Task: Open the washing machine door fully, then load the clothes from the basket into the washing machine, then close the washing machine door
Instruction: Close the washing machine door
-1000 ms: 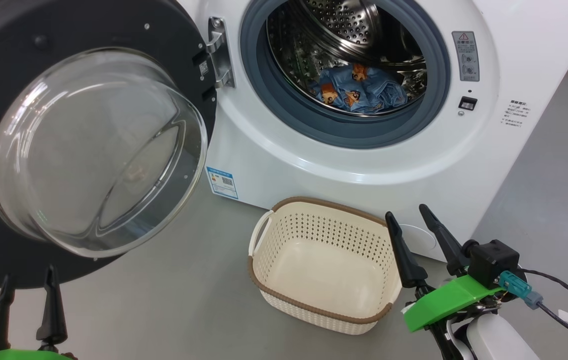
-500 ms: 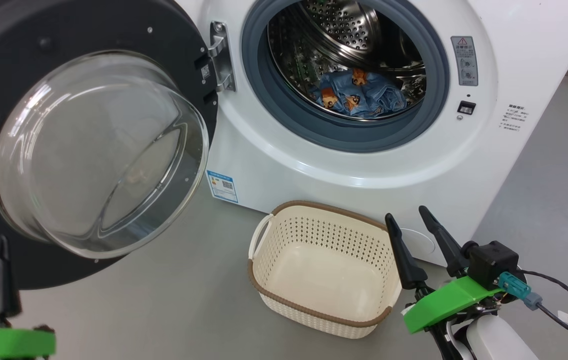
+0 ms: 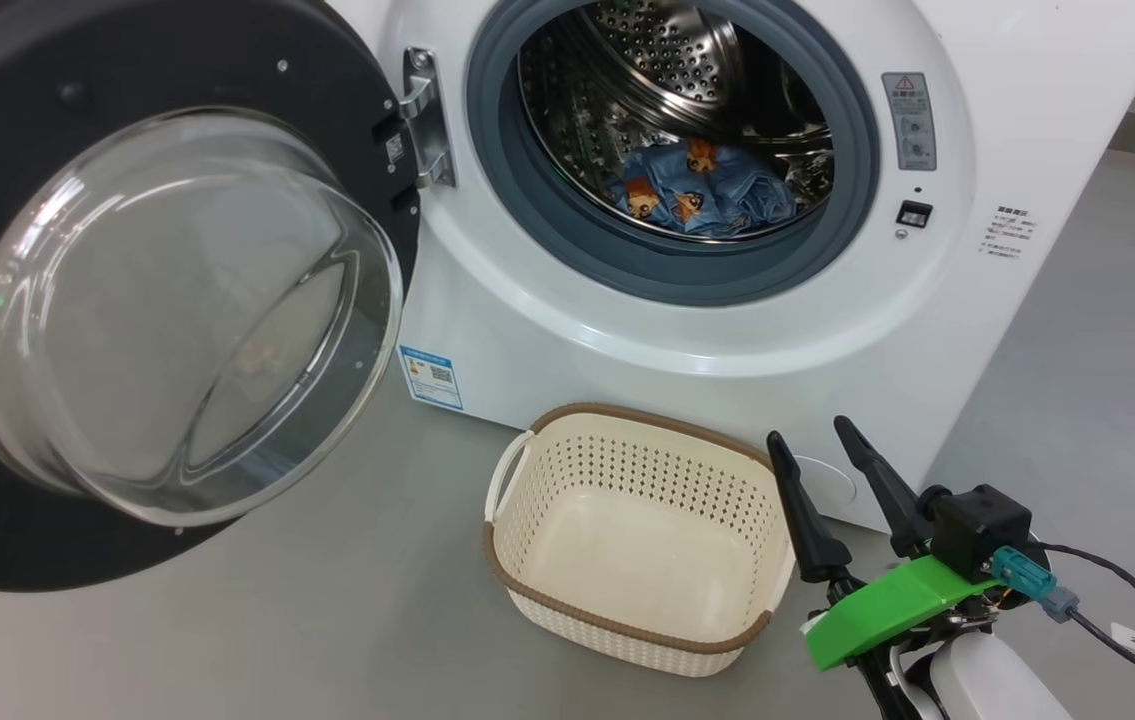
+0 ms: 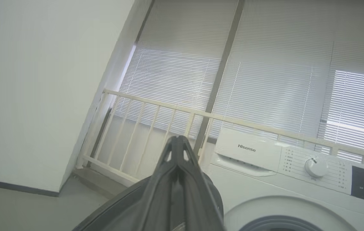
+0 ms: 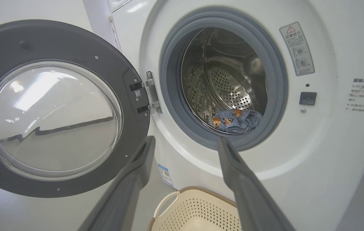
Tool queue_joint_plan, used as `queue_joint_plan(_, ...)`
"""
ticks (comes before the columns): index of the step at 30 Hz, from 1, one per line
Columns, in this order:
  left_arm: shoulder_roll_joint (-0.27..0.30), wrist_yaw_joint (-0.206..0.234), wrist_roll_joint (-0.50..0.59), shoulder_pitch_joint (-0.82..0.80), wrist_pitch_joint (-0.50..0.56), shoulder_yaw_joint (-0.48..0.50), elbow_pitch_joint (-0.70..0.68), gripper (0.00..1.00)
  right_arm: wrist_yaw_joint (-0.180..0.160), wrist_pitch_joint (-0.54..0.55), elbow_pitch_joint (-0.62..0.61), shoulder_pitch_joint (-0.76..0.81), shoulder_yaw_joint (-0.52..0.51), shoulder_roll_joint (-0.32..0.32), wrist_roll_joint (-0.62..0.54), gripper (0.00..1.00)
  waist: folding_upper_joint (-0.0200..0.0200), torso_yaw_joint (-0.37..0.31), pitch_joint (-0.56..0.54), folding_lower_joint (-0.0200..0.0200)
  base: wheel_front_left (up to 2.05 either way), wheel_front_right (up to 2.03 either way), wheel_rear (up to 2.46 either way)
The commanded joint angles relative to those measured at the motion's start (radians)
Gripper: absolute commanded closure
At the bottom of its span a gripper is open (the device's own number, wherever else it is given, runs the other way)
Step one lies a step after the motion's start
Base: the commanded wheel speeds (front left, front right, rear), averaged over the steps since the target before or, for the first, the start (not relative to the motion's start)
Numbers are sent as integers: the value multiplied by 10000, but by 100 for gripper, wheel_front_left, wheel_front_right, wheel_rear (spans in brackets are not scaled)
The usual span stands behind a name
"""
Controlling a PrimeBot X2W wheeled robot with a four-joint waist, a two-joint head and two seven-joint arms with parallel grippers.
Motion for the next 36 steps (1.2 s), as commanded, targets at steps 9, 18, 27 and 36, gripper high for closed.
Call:
queue_joint_plan(9,1345,-34,-3617,-1717,871,1566,2344,100,56,-80,-125,-248,320,-35,-247,0,0,-417,189,0,0,0,0)
queue_joint_plan(18,1977,-34,-5654,-2842,1831,2613,6423,100,56,-80,-68,-526,401,-66,-520,0,0,-871,604,0,0,0,0)
queue_joint_plan(27,2495,-34,-6092,-3242,2586,2863,8409,100,56,64,-214,-669,301,-56,-896,0,0,-1356,1113,0,0,0,0)
queue_joint_plan(36,2580,-34,-6305,-3458,3450,2886,9446,100,56,192,-484,-743,199,-24,-1219,0,0,-1522,1537,0,0,0,0)
